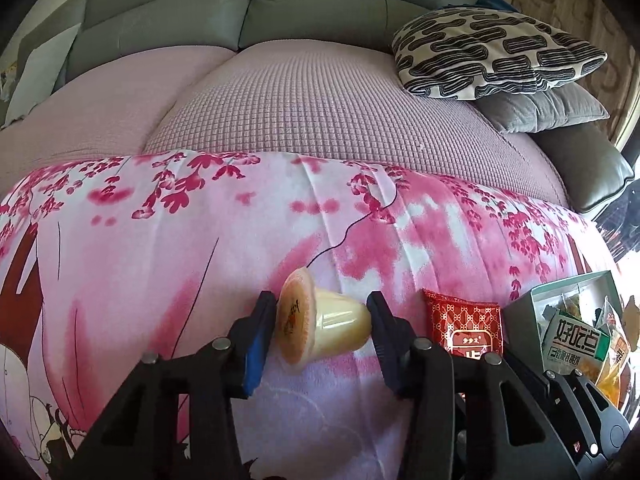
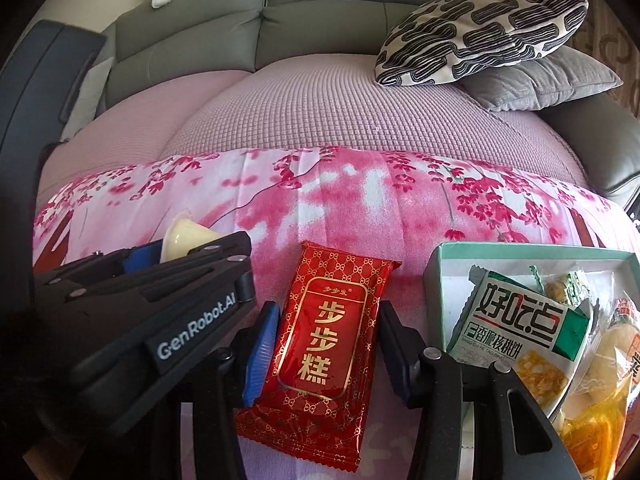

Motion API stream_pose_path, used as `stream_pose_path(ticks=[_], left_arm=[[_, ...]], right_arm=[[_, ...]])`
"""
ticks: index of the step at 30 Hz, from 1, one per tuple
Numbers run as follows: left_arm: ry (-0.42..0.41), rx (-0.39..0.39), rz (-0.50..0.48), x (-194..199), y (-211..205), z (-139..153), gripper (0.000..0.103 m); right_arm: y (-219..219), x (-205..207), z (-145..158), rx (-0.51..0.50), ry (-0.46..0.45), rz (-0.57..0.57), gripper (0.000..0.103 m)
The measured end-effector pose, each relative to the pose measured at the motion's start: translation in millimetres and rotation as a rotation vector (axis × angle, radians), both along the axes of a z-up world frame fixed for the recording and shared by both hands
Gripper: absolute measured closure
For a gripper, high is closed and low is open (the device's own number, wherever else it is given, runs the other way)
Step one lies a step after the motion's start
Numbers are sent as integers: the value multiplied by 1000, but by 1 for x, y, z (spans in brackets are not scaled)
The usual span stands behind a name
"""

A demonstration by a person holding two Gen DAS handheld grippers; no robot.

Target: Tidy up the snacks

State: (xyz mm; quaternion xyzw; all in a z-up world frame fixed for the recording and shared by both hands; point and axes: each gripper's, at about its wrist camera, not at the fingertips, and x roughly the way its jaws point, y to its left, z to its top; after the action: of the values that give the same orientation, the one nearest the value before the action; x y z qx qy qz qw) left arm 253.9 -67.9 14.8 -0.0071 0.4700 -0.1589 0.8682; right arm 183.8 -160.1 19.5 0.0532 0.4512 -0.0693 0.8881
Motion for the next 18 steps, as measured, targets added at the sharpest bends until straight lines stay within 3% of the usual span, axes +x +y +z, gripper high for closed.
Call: stream_pose_path(ticks=[7,16,18], left_arm=[[-20,-38,71,-7,29,11,55],[-45,-69,100,-14,45,22,64],[-49,-67,104,-14,45,23,77]], right_arm=[[-4,-2,5,25,-21,-6,54],[1,-10,25,32,-84,19,54],[2,-12,29,31,-95,23,54]])
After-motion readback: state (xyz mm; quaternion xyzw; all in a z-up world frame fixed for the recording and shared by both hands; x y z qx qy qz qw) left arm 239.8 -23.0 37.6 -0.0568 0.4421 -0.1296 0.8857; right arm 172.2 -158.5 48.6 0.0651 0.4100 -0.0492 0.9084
